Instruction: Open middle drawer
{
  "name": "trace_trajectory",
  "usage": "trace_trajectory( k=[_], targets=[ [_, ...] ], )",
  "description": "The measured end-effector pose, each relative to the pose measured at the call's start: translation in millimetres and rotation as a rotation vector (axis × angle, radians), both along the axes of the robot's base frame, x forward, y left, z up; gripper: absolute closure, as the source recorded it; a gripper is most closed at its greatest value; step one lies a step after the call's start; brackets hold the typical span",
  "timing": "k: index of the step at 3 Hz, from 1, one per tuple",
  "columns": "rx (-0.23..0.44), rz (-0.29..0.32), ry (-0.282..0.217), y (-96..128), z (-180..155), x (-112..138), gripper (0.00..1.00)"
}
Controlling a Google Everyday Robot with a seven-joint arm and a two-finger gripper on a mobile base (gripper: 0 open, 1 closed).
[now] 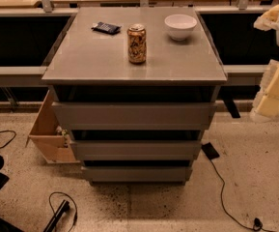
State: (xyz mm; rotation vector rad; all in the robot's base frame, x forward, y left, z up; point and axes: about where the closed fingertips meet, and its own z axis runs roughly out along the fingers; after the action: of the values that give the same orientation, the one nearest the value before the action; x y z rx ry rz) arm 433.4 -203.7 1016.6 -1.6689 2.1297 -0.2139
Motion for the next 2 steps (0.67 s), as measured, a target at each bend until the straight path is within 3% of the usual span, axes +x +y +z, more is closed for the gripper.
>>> trace_trajectory(
  k=[2],
  targets=[
    [-0.033,-0.017,-0.019,2.5,-14.4,-0.2,0.00]
  ],
)
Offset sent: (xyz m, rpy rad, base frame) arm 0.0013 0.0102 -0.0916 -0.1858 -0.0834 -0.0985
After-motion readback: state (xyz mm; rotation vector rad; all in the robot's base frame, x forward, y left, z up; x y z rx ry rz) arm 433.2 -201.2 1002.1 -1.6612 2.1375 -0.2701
